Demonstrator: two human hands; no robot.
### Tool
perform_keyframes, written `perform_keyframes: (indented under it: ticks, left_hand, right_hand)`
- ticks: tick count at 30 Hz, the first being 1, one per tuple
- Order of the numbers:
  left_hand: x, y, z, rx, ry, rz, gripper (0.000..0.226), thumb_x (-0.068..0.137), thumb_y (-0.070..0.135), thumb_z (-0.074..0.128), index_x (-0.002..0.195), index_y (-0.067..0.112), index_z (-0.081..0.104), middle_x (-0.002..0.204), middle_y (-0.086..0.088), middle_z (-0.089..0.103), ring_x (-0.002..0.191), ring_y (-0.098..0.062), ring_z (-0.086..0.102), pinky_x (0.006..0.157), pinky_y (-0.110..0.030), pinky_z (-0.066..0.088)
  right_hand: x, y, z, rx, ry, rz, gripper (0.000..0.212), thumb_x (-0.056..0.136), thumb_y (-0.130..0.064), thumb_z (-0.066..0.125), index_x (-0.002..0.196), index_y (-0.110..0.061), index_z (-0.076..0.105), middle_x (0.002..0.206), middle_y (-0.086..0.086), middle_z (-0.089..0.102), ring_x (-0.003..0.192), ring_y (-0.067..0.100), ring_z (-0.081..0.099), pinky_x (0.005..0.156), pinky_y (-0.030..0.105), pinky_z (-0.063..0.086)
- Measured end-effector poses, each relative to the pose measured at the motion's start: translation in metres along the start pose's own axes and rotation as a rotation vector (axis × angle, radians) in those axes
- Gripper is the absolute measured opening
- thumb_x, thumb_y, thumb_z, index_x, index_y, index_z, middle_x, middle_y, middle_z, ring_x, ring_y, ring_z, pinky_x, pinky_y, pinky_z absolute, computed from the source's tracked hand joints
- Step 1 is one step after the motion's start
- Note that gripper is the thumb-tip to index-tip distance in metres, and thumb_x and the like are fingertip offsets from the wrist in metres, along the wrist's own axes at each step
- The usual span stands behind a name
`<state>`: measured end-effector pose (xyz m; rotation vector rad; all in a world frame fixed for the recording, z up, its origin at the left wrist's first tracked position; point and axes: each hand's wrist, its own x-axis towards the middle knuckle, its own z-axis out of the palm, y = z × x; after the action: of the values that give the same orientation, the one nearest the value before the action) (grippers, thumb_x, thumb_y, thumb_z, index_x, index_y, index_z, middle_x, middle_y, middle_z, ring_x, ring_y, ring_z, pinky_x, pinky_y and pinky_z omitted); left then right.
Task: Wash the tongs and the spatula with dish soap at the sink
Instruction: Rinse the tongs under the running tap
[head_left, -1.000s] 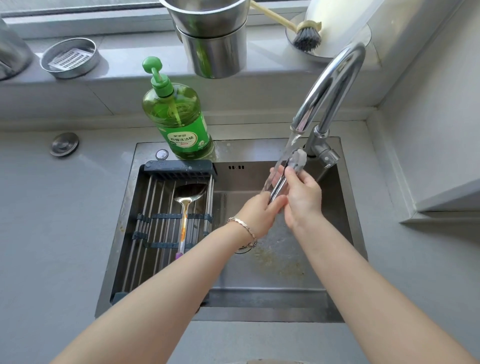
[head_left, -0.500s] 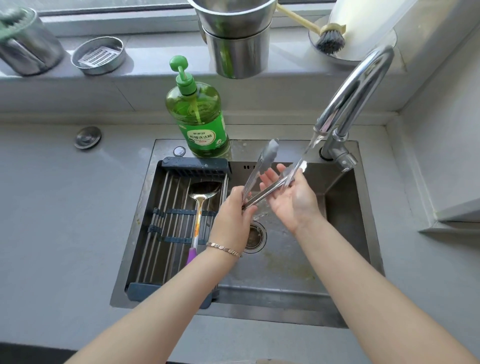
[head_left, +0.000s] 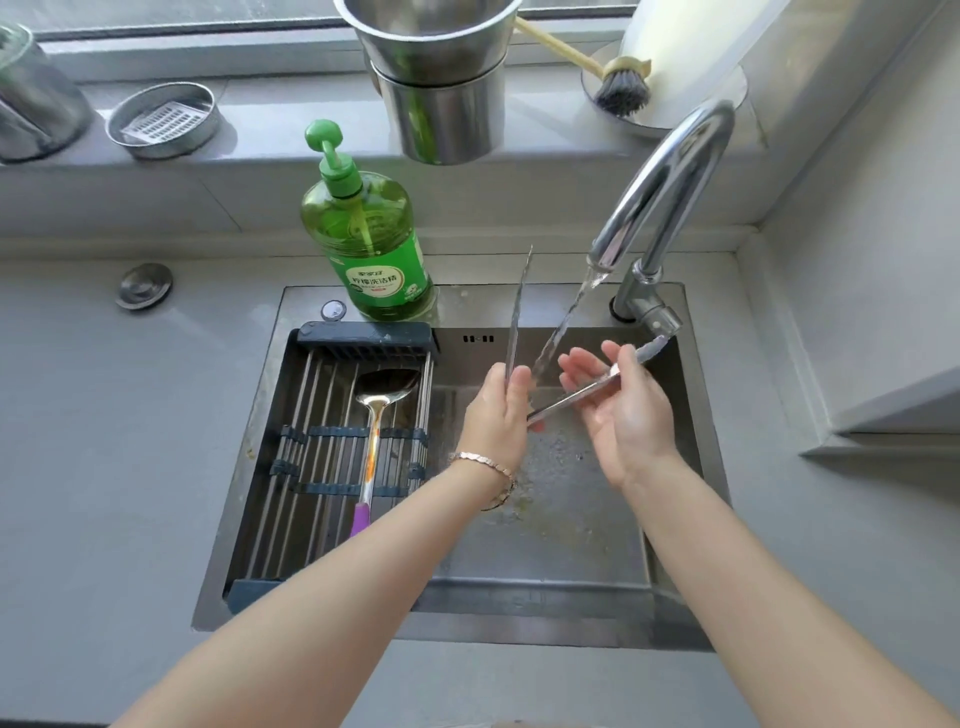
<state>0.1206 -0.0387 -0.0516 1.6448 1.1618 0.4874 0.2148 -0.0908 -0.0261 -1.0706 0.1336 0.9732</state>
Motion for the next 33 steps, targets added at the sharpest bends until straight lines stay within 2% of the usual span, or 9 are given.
perform_keyframes:
  ticks: [5,11,13,16,20,24,28,31,33]
  left_hand:
    - [0.015,0.01,0.026,-0.248,-0.063,-0.352,0.059,0.098,0.048,0.02,0.054,0.014,0.04,0.038,0.003,0.044,0.027,-0.006,0.048,0.034,-0.012,0.032]
    - [0.003,0.002,0.032,-0.317,-0.145,-0.448,0.051,0.098,0.046,0.025,0.061,0.014,0.04,0.047,-0.002,0.044,0.025,-0.007,0.047,0.03,-0.01,0.025]
    - [-0.001,-0.009,0.028,-0.336,-0.127,-0.465,0.042,0.099,0.038,0.026,0.075,0.01,0.046,0.037,0.0,0.047,0.026,-0.008,0.044,0.032,-0.013,0.025]
    - [-0.01,-0.027,0.021,-0.299,-0.149,-0.532,0.018,0.098,0.018,0.03,0.096,0.007,0.043,0.043,0.001,0.056,0.027,-0.007,0.038,0.036,-0.014,0.025]
    - [-0.022,-0.044,0.012,-0.153,-0.248,-0.663,0.018,0.099,0.019,0.033,0.106,0.006,0.044,0.075,-0.003,0.051,0.05,-0.013,0.048,0.039,-0.019,0.039]
    - [-0.025,-0.055,-0.002,0.185,-0.397,-0.647,0.026,0.099,0.027,0.032,0.099,0.007,0.05,0.08,-0.005,0.055,0.062,-0.019,0.058,0.047,-0.022,0.043]
    - [-0.022,-0.07,-0.017,0.361,-0.41,-0.578,0.031,0.097,0.025,0.036,0.113,0.007,0.056,0.09,-0.009,0.062,0.083,-0.024,0.063,0.059,-0.026,0.048]
    - [-0.019,-0.078,-0.026,0.418,-0.361,-0.53,0.028,0.095,0.022,0.04,0.111,0.009,0.059,0.098,-0.01,0.068,0.093,-0.025,0.067,0.082,-0.035,0.055]
    - [-0.018,-0.081,-0.029,0.455,-0.338,-0.509,0.026,0.095,0.021,0.04,0.11,0.01,0.059,0.103,-0.009,0.068,0.095,-0.023,0.066,0.085,-0.035,0.054]
  right_hand:
    - [-0.008,-0.011,-0.012,-0.371,-0.047,-0.28,0.012,0.095,-0.02,0.052,0.086,-0.016,0.057,0.078,0.0,0.068,0.077,0.019,0.065,0.083,0.034,0.053]
    - [-0.014,-0.009,-0.023,-0.508,-0.018,-0.331,0.015,0.094,-0.023,0.053,0.079,-0.021,0.055,0.07,0.0,0.064,0.071,0.018,0.062,0.075,0.027,0.048]
    - [-0.007,-0.001,-0.03,-0.57,0.026,-0.227,0.002,0.093,-0.019,0.055,0.091,-0.018,0.055,0.079,-0.003,0.062,0.078,0.014,0.062,0.084,0.031,0.049]
    - [0.001,0.021,-0.041,-0.718,0.005,0.127,0.021,0.09,-0.012,0.059,0.11,-0.007,0.054,0.09,0.001,0.061,0.087,0.015,0.06,0.09,0.034,0.049]
    - [-0.006,0.059,-0.049,-0.753,-0.099,0.565,0.012,0.095,-0.017,0.051,0.088,-0.009,0.056,0.078,0.004,0.063,0.067,0.015,0.06,0.08,0.033,0.054]
    - [0.006,0.083,-0.061,-0.739,-0.017,0.684,0.019,0.098,-0.012,0.043,0.107,0.003,0.05,0.08,0.014,0.064,0.064,0.025,0.065,0.058,0.032,0.058]
    - [0.038,0.096,-0.085,-0.762,0.143,0.701,0.031,0.101,-0.016,0.038,0.124,0.005,0.042,0.089,0.021,0.063,0.072,0.031,0.066,0.044,0.028,0.055]
    - [0.059,0.104,-0.104,-0.831,0.223,0.743,0.026,0.102,-0.017,0.034,0.098,0.004,0.049,0.076,0.016,0.057,0.058,0.024,0.056,0.053,0.03,0.054]
    - [0.069,0.11,-0.115,-0.897,0.259,0.735,0.03,0.102,-0.014,0.032,0.08,0.001,0.045,0.082,0.018,0.057,0.042,0.023,0.056,0.032,0.022,0.045]
